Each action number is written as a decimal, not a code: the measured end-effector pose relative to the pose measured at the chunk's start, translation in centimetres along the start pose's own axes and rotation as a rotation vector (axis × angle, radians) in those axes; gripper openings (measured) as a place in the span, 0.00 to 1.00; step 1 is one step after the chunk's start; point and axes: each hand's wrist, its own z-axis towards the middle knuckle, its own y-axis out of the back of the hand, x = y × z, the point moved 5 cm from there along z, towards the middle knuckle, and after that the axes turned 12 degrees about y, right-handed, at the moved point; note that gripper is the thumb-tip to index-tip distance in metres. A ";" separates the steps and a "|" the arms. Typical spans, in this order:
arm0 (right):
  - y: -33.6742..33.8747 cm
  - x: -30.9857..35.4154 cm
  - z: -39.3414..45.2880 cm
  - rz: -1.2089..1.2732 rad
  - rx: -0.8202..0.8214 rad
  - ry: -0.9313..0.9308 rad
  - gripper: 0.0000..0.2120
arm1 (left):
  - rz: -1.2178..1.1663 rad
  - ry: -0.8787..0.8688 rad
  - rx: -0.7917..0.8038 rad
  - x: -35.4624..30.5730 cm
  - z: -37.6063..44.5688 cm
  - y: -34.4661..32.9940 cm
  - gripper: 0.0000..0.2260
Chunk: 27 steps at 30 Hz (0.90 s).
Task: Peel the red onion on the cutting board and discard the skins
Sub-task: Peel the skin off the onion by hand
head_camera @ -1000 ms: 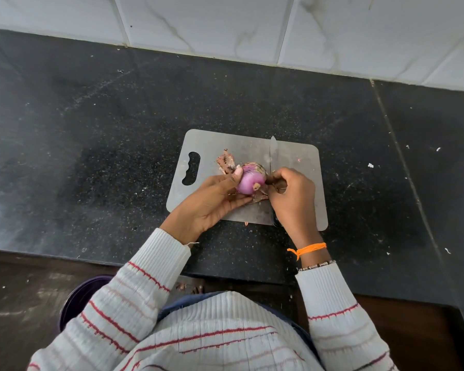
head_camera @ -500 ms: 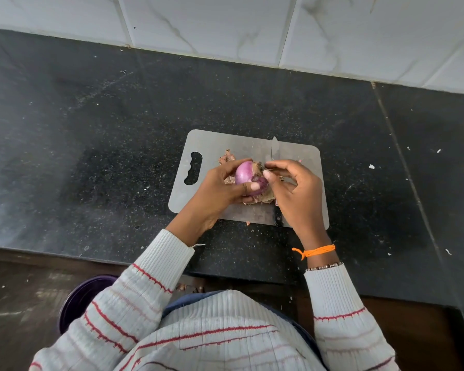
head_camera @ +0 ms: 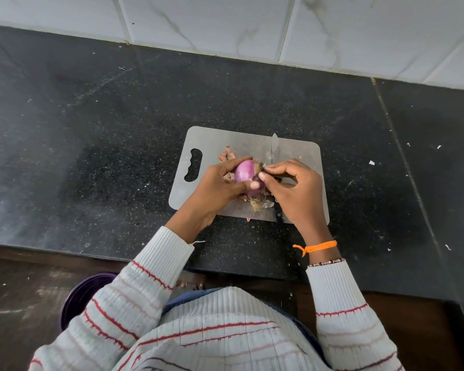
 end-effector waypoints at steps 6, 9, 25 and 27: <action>-0.6 -0.6 -0.3 0.034 -0.001 -0.147 0.04 | 0.096 -0.050 -0.019 -0.3 -0.3 0.0 0.26; -0.6 -0.2 -0.3 -0.024 -0.036 -0.124 0.03 | 0.143 -0.069 -0.035 -0.2 -0.2 0.3 0.27; -0.8 -2.2 -0.6 0.069 -0.152 -0.265 0.02 | 0.025 -0.016 0.011 0.8 1.1 0.8 0.20; -0.4 -2.9 -0.8 0.027 -0.172 -0.290 0.03 | 0.002 -0.014 0.041 0.7 1.1 0.8 0.20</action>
